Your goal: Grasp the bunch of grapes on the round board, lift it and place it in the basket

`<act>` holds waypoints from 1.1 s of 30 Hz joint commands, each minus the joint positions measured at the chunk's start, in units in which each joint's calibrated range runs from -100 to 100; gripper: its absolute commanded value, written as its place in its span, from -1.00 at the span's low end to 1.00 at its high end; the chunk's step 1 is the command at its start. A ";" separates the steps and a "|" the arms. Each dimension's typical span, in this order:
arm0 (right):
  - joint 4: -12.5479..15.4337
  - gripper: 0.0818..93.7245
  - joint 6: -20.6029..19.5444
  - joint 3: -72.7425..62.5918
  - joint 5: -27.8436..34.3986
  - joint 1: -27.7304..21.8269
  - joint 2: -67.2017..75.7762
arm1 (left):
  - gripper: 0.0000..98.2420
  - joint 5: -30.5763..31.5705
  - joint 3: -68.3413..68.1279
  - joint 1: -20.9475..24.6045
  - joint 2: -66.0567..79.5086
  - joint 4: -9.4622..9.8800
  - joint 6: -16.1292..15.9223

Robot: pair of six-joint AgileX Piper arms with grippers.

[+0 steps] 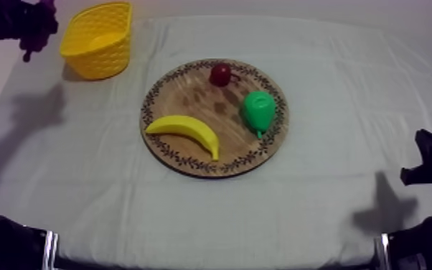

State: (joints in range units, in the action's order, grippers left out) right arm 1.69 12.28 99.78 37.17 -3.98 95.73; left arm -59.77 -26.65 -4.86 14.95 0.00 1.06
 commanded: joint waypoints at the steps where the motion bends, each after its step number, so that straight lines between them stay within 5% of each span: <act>1: -0.01 -0.99 0.00 -0.01 0.01 0.00 0.02 | 0.04 0.05 4.17 -0.23 -5.35 0.31 0.38; 18: -0.01 -0.99 0.00 -0.01 0.01 0.00 0.02 | 0.03 -1.33 33.63 -0.16 -31.15 1.76 2.54; 33: -0.01 -0.99 0.00 -0.01 0.01 0.00 0.02 | 0.03 -0.18 44.05 0.74 -50.08 1.40 2.17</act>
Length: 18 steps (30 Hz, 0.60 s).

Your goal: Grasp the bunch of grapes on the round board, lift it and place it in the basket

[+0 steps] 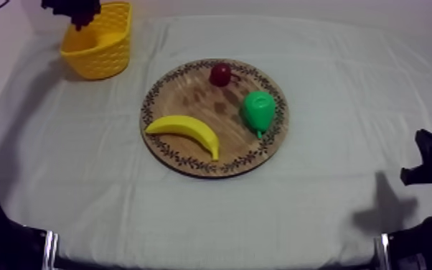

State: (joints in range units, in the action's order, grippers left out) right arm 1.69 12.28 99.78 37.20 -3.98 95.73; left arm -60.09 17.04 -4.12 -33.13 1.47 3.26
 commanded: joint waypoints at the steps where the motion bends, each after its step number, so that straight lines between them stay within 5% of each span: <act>1: -0.01 -0.99 0.00 -0.01 -0.03 0.00 0.02 | 0.02 0.32 0.69 0.01 -2.98 -0.15 -0.04; 10: -0.01 -0.99 0.00 -0.01 -0.03 0.00 0.02 | 0.02 1.62 3.59 0.47 -10.56 -2.50 -1.73; 18: -0.01 -0.99 0.00 -0.01 -0.03 0.00 0.02 | 0.04 3.90 1.44 0.54 -11.05 -2.71 -1.48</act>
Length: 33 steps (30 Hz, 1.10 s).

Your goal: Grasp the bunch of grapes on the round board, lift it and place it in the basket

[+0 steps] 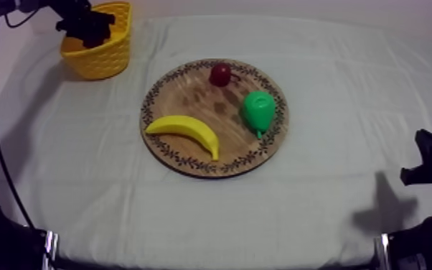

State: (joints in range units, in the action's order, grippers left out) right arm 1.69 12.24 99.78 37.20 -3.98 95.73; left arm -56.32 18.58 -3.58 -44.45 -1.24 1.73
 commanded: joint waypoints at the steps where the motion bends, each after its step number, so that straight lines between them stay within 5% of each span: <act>1: -0.01 -0.99 0.04 -0.01 -0.03 0.00 0.02 | 0.11 0.31 -0.39 0.00 0.44 0.01 0.08; 5: -0.01 -0.99 0.04 -0.01 -0.03 0.00 0.02 | 0.51 0.74 -1.78 0.00 1.64 0.17 0.64; 12: -0.01 -0.99 0.04 -0.01 -0.03 0.00 0.02 | 0.66 1.18 -3.04 0.00 3.35 0.54 1.09; 33: -0.01 -0.99 0.04 -0.01 -0.03 0.00 0.02 | 0.19 8.12 -25.39 -0.10 27.30 1.31 1.76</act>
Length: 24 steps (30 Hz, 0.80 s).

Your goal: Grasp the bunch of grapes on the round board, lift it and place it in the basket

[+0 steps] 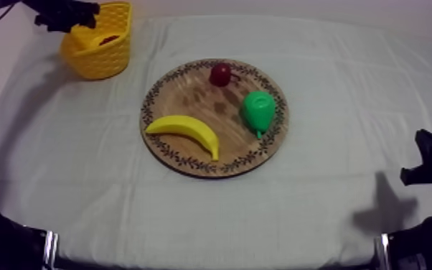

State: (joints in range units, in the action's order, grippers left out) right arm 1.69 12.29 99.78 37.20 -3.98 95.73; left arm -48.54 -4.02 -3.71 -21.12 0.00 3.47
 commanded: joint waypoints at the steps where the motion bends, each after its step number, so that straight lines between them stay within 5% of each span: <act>1: -0.01 -0.99 -0.01 -0.01 -0.03 0.00 0.02 | 0.16 0.66 -4.40 0.12 5.81 0.09 0.03; 18: -0.01 -0.99 -0.01 -0.01 -0.03 0.00 0.02 | -0.16 0.14 -35.96 3.39 42.42 -0.16 -0.13; 24: -0.01 -0.99 -0.01 -0.01 -0.03 0.00 0.02 | -0.37 -0.36 -47.25 6.17 53.20 -1.88 -2.40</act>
State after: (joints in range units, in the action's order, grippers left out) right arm 1.69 12.28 99.78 37.20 -3.98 95.73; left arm -48.87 -46.24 1.83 27.04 -1.58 1.83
